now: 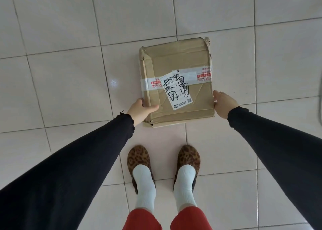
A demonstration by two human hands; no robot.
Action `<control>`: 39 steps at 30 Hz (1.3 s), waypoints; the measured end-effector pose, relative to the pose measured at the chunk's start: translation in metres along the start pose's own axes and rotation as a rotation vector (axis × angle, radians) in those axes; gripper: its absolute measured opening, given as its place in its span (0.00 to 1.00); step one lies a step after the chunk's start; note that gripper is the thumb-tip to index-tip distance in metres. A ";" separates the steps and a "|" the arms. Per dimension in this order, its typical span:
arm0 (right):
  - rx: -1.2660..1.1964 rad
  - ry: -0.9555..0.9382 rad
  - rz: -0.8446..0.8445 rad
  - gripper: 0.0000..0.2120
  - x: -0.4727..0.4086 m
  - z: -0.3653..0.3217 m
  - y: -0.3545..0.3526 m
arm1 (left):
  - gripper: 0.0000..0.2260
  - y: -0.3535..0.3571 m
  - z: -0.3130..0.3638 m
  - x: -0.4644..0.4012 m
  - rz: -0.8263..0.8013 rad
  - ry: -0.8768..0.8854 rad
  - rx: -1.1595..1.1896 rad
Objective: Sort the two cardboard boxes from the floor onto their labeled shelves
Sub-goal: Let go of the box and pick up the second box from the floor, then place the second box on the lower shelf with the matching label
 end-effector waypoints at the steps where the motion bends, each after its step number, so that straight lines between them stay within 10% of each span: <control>1: -0.009 -0.002 0.001 0.16 0.002 -0.002 -0.001 | 0.44 0.003 0.000 0.000 -0.003 0.000 0.052; 11: -0.126 -0.030 0.023 0.15 0.115 -0.082 -0.120 | 0.33 -0.067 0.036 0.176 -0.024 0.137 0.274; 29: 0.179 -0.359 0.691 0.14 0.461 -0.422 -0.718 | 0.30 -0.387 0.233 0.808 0.246 0.908 0.481; 39: 0.174 -0.445 0.989 0.16 0.527 -0.476 -0.844 | 0.32 -0.451 0.301 0.908 0.208 1.071 0.562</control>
Point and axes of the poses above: each hand's wrist, its own x-axis away from the middle knuckle, its own y-axis out of the palm, z = x × y, the point moved 3 cm from there along -x, towards the middle knuckle, and after that the axes turned 12 degrees about -y, right-handed, at the moved point
